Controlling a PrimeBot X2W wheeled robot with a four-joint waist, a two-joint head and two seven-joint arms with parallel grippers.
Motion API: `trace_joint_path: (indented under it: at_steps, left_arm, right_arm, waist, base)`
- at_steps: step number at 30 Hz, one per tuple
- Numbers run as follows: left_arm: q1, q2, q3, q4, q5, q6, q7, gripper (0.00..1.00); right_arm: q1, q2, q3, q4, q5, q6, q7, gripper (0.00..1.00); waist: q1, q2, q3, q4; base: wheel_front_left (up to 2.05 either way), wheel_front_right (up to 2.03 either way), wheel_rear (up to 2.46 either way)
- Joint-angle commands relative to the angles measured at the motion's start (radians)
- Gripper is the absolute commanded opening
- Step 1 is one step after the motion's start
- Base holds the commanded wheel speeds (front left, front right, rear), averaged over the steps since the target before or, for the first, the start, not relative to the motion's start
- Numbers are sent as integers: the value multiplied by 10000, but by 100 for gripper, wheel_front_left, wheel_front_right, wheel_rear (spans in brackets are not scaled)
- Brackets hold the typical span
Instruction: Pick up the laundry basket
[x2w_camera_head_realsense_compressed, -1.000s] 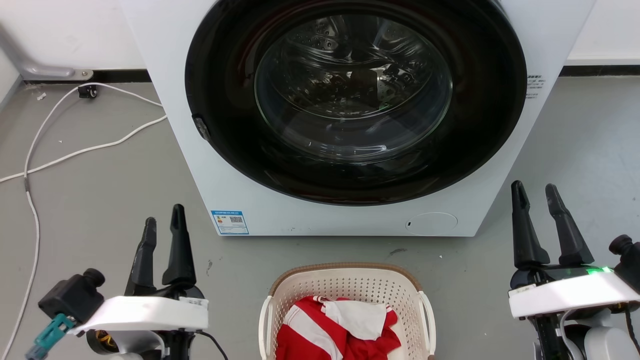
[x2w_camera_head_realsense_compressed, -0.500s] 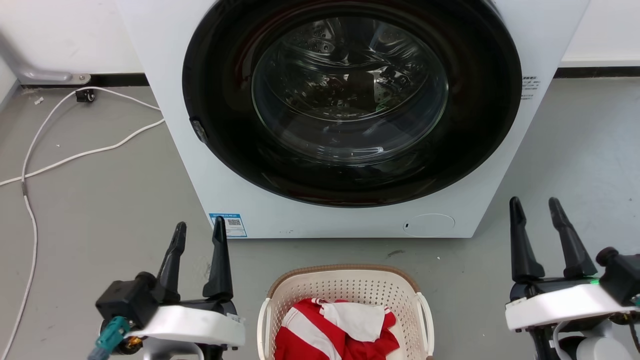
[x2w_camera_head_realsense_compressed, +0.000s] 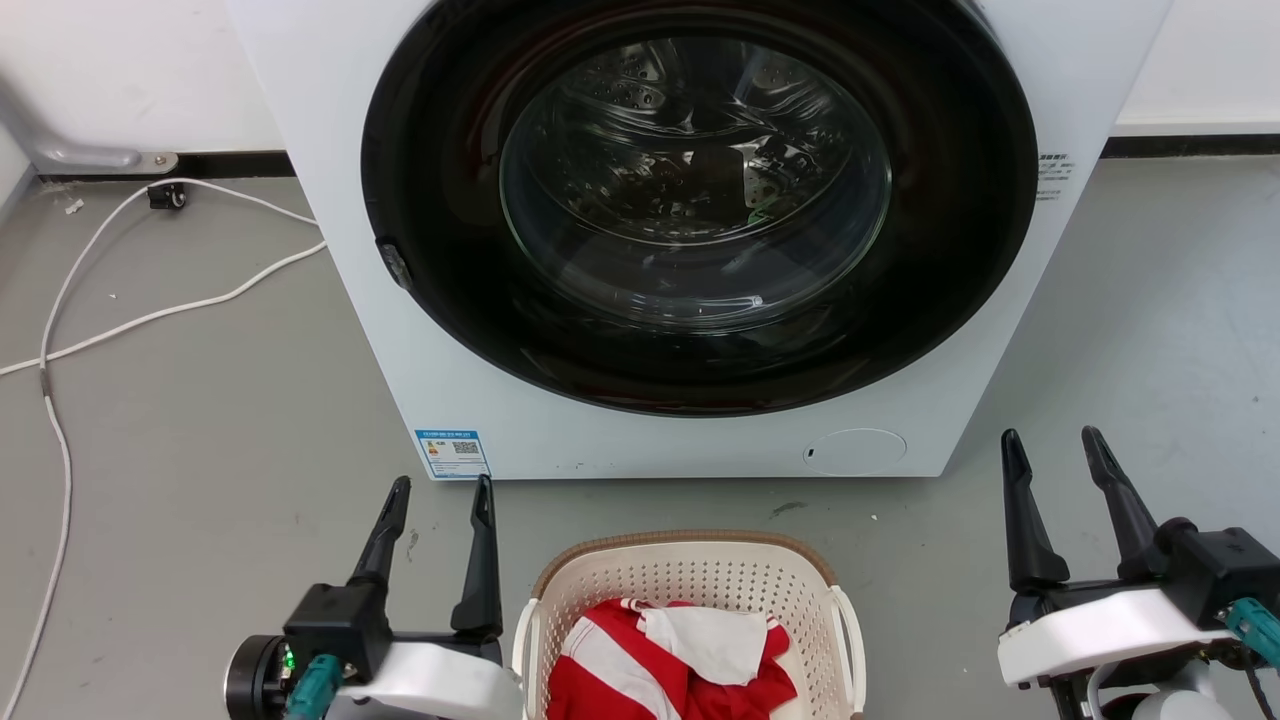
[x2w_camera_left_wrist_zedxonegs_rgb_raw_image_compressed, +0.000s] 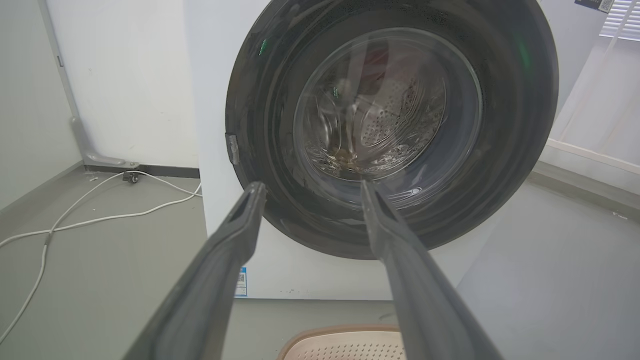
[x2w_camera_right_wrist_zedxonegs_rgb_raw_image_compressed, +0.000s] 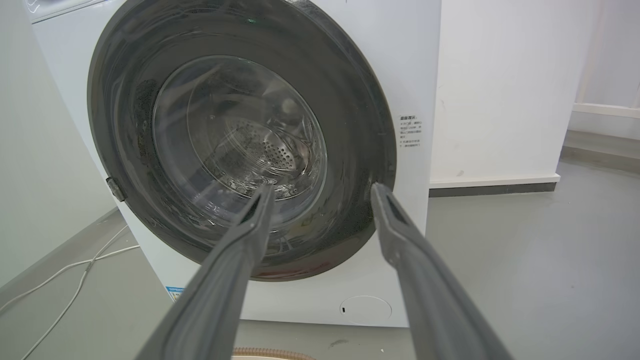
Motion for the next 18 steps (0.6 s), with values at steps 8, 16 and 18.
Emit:
trace_joint_path:
  at_steps: [8,16,18]
  left_arm:
    - [38,306,-524,-32,774,572,-224,100]
    - [126,391,-751,-83,1207,707,-381,100]
    - [158,382,-771,-102,1321,708,-407,100]
  right_arm:
    - [24,6,-5,76,-559,10,-224,100]
    - [19,11,148,105,-1017,11,-376,100]
    - [39,11,167,112,-1176,11,-424,100]
  waist:
    - [0,0,10,-23]
    - [0,0,27,-18]
    - [0,0,29,-12]
  base:
    - [0,0,0]
    - [0,0,0]
    - [0,0,0]
